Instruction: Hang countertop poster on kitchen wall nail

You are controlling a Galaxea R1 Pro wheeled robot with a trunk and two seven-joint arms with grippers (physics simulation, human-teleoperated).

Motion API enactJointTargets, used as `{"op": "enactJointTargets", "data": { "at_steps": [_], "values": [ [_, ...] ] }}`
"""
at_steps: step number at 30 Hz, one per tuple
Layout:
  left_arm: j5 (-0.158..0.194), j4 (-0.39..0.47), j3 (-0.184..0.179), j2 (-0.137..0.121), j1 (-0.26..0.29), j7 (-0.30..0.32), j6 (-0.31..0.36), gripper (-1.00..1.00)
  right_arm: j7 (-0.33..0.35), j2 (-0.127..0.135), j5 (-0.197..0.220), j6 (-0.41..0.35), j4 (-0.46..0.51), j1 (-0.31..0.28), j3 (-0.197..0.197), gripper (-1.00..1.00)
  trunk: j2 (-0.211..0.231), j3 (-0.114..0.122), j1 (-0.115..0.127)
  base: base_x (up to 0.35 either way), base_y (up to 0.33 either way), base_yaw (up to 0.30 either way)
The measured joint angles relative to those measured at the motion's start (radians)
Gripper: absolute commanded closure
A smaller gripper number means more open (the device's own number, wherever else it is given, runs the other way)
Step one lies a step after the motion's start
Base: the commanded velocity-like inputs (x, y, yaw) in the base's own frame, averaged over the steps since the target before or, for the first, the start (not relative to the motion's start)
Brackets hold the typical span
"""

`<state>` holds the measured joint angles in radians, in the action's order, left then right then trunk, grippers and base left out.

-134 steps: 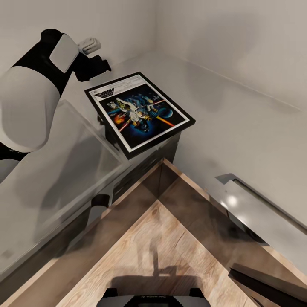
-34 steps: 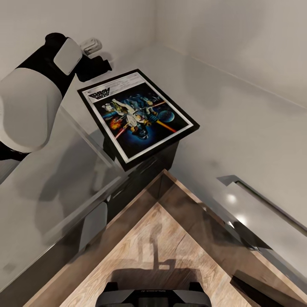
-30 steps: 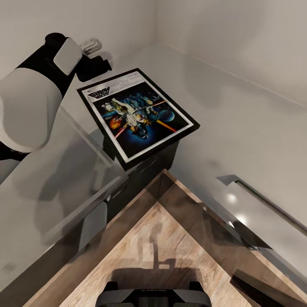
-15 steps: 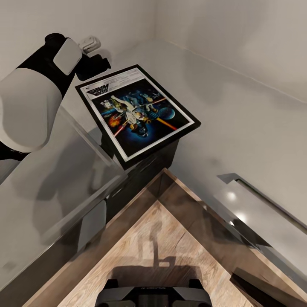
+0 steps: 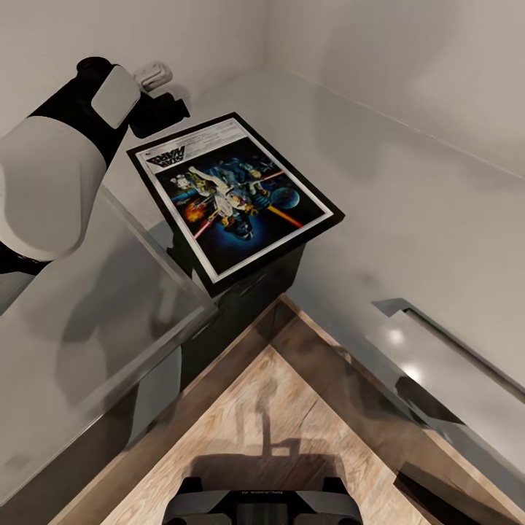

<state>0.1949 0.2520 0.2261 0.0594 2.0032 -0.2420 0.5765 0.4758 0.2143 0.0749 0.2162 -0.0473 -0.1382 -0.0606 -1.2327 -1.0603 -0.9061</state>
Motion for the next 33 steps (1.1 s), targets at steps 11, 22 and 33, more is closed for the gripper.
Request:
{"op": "enactJointTargets", "data": {
  "at_steps": [11,22,33],
  "values": [
    [0.0,0.0,0.001,-0.001,0.0,0.0,0.0,-1.0,0.0,0.0,0.0,0.0,0.0,0.0,0.0,-1.0,0.0,-0.007,0.0,0.002,0.0,0.0],
    [-0.006,0.011,-0.002,-0.002,0.001,0.002,-0.002,-1.0,0.0,0.0,0.0,0.0,0.0,0.0,0.0,-1.0,0.0,-0.022,0.0,0.0,0.0,0.0],
    [-0.005,0.015,-0.002,-0.004,0.001,0.005,-0.005,-1.0,0.0,0.0,0.0,0.0,0.0,0.0,0.0,-1.0,0.0,-0.024,0.0,-0.02,0.0,0.0]
  ]
}}
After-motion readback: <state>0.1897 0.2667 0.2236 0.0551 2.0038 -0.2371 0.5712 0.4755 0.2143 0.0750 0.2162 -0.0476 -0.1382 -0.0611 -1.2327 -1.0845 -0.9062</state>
